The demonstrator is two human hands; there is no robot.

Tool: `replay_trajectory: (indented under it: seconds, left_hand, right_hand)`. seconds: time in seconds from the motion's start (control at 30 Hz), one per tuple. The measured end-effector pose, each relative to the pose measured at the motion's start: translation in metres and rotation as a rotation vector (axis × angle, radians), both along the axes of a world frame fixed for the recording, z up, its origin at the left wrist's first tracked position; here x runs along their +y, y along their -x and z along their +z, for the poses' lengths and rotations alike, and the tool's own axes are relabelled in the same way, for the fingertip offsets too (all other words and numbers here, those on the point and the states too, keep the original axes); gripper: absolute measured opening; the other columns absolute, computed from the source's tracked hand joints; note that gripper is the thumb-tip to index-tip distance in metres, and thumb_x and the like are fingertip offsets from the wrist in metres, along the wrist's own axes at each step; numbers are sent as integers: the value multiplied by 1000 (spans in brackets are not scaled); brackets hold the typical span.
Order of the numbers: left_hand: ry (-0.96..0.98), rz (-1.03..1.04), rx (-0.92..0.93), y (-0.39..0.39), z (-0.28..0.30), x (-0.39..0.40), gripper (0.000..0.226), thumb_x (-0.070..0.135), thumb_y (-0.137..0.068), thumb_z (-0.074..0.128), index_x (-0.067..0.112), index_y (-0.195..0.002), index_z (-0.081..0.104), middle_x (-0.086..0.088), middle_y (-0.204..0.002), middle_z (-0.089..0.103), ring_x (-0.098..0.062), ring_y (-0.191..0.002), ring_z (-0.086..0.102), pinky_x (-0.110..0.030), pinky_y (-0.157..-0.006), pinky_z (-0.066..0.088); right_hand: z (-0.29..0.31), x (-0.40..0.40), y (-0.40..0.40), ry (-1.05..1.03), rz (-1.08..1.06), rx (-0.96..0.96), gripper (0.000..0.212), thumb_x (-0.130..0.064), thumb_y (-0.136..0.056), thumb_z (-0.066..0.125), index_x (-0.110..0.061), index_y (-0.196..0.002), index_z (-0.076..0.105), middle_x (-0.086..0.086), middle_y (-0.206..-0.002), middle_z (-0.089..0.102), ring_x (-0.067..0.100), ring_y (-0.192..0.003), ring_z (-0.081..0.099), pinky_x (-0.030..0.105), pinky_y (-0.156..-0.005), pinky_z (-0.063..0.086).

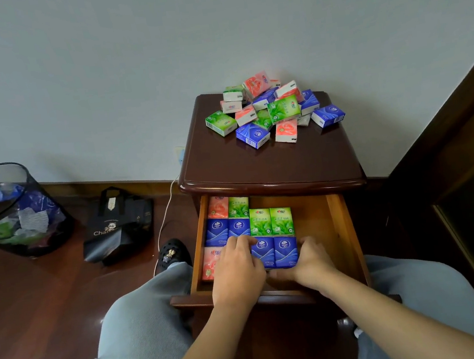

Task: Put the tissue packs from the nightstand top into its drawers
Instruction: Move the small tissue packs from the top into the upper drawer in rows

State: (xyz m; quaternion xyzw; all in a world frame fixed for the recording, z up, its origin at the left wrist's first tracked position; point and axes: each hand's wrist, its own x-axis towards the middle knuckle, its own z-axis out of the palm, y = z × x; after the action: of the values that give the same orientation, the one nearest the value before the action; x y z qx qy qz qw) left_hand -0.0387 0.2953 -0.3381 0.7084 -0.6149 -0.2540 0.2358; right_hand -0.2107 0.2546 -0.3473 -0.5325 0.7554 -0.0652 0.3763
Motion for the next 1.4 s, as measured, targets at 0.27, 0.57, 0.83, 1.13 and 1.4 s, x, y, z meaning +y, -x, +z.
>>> replay_trajectory:
  seconds: [0.27,0.57,0.83,1.13,1.4]
  left_hand:
    - [-132,-56,-190,1,-3,-6,64,34,-98,51,25,-158,29,3,-160,36,-20,-148,31,-43,-121,32]
    - [-219,-117,-231,2,-3,-10,65,33,-99,47,24,-160,28,2,-168,27,-22,-155,20,-48,-124,24]
    - [-236,-118,-259,3,-4,-11,65,34,-98,48,25,-160,28,2,-168,24,-22,-156,19,-49,-124,23]
    - [-254,-125,-260,3,-1,-11,64,34,-99,47,25,-159,28,1,-168,24,-23,-156,19,-50,-124,22]
    - [-239,-111,-252,4,0,-9,63,32,-98,45,23,-159,31,1,-168,26,-23,-155,21,-48,-123,22]
  right_hand:
    - [-2,-12,-10,88,66,159,102,-56,-51,99,-22,-131,46,3,-130,55,27,-123,59,39,-94,53]
    - [-4,-37,-14,123,24,160,96,-59,-55,97,-25,-130,47,3,-129,55,28,-122,59,40,-94,53]
    - [-2,-50,-18,138,25,181,99,-59,-55,98,-24,-132,45,4,-130,55,27,-121,59,44,-92,57]
    - [1,-53,-21,330,302,554,142,-86,-51,81,-25,-160,15,9,-154,34,28,-137,39,39,-107,44]
    - [-1,-64,-23,309,738,409,104,-77,-85,62,-46,-165,4,-9,-175,-3,34,-160,-3,54,-128,21]
